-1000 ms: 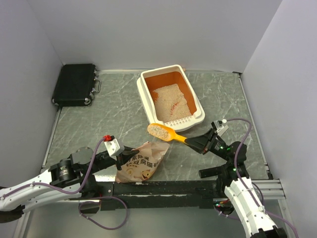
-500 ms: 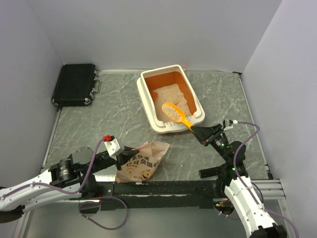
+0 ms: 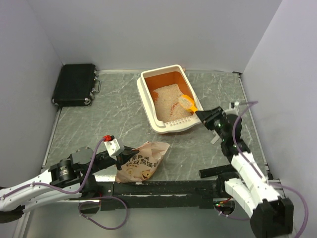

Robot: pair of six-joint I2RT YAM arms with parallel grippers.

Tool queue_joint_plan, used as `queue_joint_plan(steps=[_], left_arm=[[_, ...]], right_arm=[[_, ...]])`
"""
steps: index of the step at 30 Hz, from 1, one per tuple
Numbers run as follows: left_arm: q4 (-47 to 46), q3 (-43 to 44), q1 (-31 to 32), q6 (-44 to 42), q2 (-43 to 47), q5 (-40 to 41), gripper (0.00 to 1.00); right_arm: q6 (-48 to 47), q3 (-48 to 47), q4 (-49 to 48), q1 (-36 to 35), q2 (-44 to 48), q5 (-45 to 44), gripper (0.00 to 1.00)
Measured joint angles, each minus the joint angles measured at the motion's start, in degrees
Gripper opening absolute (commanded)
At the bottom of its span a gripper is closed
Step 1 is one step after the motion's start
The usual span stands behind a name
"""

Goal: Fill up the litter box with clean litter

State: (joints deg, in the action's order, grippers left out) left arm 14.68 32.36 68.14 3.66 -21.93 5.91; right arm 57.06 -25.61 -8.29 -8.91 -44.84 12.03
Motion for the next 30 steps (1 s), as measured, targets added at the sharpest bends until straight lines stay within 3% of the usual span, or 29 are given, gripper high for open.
queue_joint_plan(steps=[6,12,17,24,30], left_arm=[[0.04,0.0,-0.09,0.02,0.11,0.09,0.01],[0.04,0.0,-0.09,0.02,0.09,0.07,0.01],[-0.04,0.0,-0.22,0.02,-0.13,0.04,0.01],[-0.33,0.0,-0.44,0.02,-0.76,0.04,0.01],[-0.31,0.0,-0.46,0.04,-0.74,0.02,0.01]], right_arm=[[-14.88,-19.1,12.85,-0.68,-16.41,-0.81,0.0],[-27.04,-32.96,25.83,-3.8,-27.04,-2.91,0.0],[-35.47,-44.39,37.9,-11.23,-32.92,-10.36,0.0],[-45.75,-61.18,48.98,-25.53,-39.76,-28.39,0.0],[-48.04,-63.08,54.29,-30.23,-41.18,-33.97,0.0]])
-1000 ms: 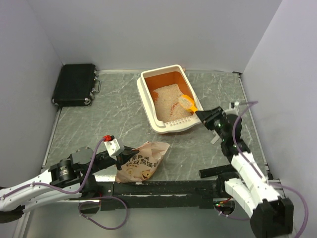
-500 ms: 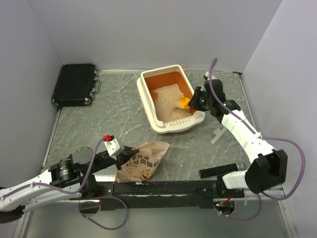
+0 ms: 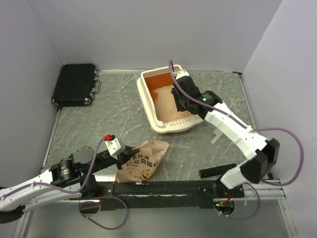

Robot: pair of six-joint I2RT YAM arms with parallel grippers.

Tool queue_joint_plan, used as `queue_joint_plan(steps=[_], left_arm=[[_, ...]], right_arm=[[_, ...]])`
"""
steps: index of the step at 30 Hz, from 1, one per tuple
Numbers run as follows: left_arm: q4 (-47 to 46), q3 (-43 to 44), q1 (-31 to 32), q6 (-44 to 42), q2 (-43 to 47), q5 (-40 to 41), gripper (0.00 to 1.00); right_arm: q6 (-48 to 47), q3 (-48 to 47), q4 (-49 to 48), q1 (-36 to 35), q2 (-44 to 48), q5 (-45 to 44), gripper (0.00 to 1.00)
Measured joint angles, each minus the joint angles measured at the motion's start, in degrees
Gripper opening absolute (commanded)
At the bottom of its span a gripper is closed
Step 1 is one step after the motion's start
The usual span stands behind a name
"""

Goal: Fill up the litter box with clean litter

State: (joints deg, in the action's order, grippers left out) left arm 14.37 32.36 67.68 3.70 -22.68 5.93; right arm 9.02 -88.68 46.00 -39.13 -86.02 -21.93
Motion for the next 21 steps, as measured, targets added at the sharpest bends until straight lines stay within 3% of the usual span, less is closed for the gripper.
queue_joint_plan(steps=[4,10,21], left_arm=[[0.02,0.0,0.0,-0.02,0.09,0.0,0.01],[0.02,0.0,0.0,-0.02,0.09,-0.02,0.01],[0.02,0.0,0.0,-0.02,0.04,0.02,0.01]], right_arm=[[0.11,3.65,2.29,0.2,7.52,6.54,0.0],[0.72,0.59,9.49,0.39,18.75,22.49,0.0],[2.12,-7.63,27.1,0.39,23.8,43.17,0.0]])
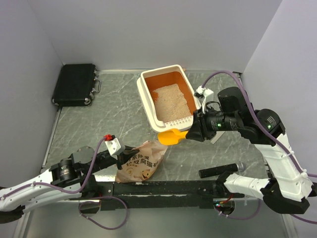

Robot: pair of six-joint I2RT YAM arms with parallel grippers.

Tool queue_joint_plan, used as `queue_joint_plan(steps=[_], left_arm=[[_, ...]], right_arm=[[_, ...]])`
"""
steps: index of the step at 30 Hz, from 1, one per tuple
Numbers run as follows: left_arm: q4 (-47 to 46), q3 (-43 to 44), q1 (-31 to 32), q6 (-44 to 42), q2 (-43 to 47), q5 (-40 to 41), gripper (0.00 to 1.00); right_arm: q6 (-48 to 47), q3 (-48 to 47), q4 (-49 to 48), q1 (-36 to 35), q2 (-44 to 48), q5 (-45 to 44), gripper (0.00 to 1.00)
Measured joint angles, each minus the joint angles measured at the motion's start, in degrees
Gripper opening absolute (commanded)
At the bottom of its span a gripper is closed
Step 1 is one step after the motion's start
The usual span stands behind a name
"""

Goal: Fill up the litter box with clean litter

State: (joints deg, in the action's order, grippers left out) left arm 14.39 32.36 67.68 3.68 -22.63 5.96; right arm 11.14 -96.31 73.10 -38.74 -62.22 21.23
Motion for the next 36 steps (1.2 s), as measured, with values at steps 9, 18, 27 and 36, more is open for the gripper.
queue_joint_plan(steps=[9,18,27,36], left_arm=[[-0.02,0.0,0.0,0.0,-0.11,0.0,0.01],[-0.07,0.0,0.0,0.0,-0.11,-0.07,0.01],[-0.13,0.0,0.0,0.0,-0.13,-0.31,0.01],[-0.57,0.0,0.0,0.0,-0.94,-0.85,0.01]], right_arm=[[1.86,5.84,1.64,0.0,0.24,7.85,0.0],[3.89,10.64,-3.67,0.0,-4.63,10.56,0.0],[4.9,12.72,-6.27,-1.11,-13.88,13.22,0.0],[6.43,19.21,-12.44,-3.52,-20.87,17.33,0.0]])
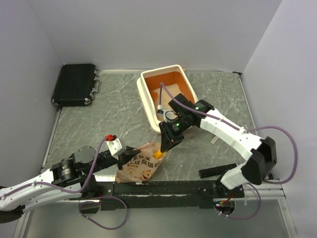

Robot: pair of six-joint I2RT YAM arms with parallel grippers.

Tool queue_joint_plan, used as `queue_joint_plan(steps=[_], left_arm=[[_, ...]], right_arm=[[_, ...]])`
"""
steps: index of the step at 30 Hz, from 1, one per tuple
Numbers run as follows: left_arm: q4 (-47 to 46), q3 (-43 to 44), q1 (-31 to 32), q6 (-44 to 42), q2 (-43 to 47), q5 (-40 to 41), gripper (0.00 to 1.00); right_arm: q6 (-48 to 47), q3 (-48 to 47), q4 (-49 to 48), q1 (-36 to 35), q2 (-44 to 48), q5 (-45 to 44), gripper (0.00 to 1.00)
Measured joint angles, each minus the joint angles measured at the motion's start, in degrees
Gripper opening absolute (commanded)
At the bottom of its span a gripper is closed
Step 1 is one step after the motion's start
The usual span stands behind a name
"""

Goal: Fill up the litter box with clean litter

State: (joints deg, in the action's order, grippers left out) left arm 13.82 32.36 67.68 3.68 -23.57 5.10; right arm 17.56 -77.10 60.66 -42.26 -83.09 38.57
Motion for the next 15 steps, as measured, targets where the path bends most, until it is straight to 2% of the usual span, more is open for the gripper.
queue_joint_plan(steps=[4,9,15], left_arm=[[-0.07,0.0,0.0,0.02,-0.04,-0.85,0.01],[0.22,0.0,0.0,0.0,-0.52,-1.86,0.01],[0.74,0.0,0.0,-0.04,-0.79,-1.9,0.01]], right_arm=[[1.38,6.27,-7.89,0.02,-4.09,6.62,0.0],[6.97,16.81,-22.67,0.5,-5.25,15.5,0.0],[15.93,24.98,-37.51,0.72,-3.37,19.63,0.0]])
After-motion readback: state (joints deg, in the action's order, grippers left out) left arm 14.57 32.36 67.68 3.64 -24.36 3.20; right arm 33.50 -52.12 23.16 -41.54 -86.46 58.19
